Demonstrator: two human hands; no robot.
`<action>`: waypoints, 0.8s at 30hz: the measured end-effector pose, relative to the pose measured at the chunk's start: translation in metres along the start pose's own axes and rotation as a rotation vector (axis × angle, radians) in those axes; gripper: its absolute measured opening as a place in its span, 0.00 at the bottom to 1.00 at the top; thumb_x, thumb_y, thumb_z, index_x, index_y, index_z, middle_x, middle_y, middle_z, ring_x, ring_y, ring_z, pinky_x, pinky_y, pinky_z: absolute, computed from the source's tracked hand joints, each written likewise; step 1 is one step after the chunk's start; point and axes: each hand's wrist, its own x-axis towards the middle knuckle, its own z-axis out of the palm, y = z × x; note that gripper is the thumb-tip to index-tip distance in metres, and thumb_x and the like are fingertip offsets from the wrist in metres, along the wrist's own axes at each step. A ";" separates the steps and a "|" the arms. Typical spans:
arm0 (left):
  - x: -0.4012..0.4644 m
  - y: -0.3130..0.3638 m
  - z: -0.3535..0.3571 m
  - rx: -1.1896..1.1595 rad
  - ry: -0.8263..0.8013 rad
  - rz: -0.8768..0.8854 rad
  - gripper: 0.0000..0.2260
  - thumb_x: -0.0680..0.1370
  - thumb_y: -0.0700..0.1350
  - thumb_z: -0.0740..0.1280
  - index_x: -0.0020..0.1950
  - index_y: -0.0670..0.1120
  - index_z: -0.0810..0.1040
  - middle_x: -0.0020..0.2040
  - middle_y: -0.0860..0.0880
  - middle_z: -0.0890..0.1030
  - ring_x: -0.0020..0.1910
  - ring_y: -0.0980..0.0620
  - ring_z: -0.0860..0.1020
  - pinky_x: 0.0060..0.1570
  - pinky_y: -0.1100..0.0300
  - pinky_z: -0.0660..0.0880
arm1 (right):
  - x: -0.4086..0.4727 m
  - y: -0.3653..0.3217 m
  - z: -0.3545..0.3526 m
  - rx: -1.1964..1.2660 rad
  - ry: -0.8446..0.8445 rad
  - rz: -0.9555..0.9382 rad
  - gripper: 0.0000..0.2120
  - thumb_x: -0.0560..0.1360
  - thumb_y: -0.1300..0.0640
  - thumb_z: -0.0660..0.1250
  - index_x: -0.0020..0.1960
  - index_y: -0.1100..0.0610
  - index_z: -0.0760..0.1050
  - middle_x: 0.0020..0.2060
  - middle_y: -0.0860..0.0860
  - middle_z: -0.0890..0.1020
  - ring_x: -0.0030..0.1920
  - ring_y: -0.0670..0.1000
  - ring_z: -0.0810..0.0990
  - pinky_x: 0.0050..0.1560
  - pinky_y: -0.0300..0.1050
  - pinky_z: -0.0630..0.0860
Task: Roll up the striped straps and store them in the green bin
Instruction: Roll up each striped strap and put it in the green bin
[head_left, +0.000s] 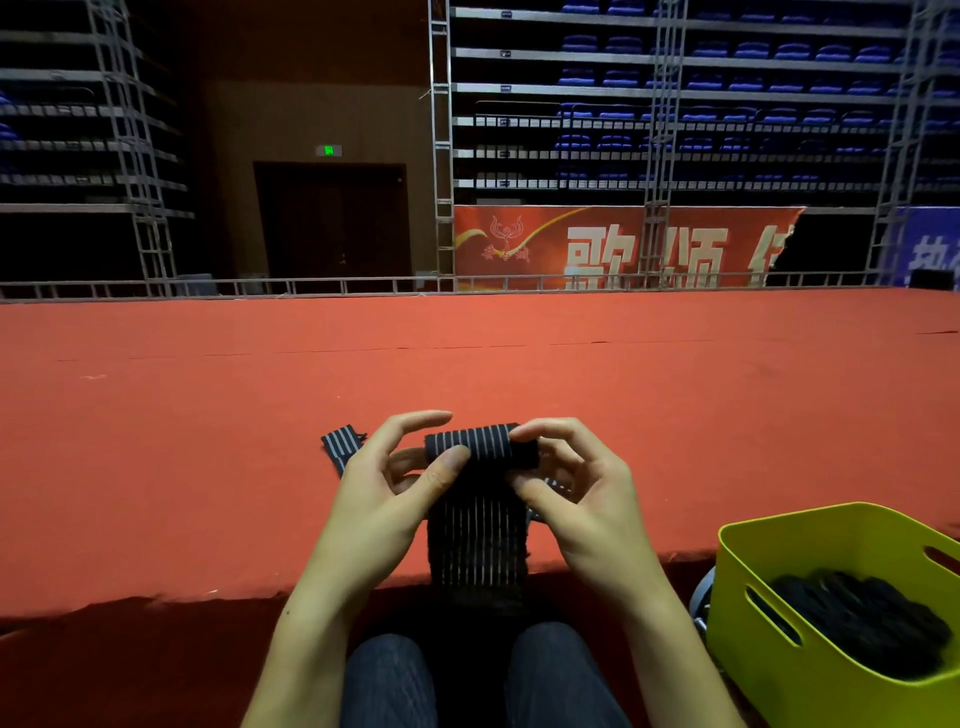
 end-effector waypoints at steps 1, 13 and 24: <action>0.000 0.000 0.001 -0.015 0.012 0.008 0.17 0.78 0.50 0.75 0.67 0.55 0.81 0.55 0.48 0.89 0.57 0.50 0.87 0.54 0.55 0.84 | 0.000 0.000 0.001 -0.008 0.004 -0.009 0.15 0.80 0.68 0.73 0.61 0.52 0.80 0.56 0.53 0.87 0.54 0.54 0.86 0.55 0.65 0.81; 0.001 -0.002 0.000 0.017 -0.064 0.063 0.21 0.81 0.35 0.73 0.71 0.53 0.79 0.60 0.49 0.86 0.60 0.50 0.85 0.57 0.56 0.82 | 0.004 -0.001 -0.001 0.000 -0.053 0.084 0.17 0.81 0.46 0.73 0.69 0.44 0.79 0.48 0.55 0.87 0.46 0.52 0.85 0.44 0.55 0.83; 0.001 0.001 0.001 -0.009 0.025 -0.023 0.19 0.77 0.54 0.75 0.68 0.58 0.81 0.63 0.47 0.85 0.59 0.55 0.86 0.61 0.55 0.82 | 0.000 -0.008 -0.001 -0.035 -0.056 -0.020 0.13 0.78 0.66 0.76 0.59 0.52 0.85 0.57 0.51 0.87 0.60 0.53 0.85 0.54 0.44 0.83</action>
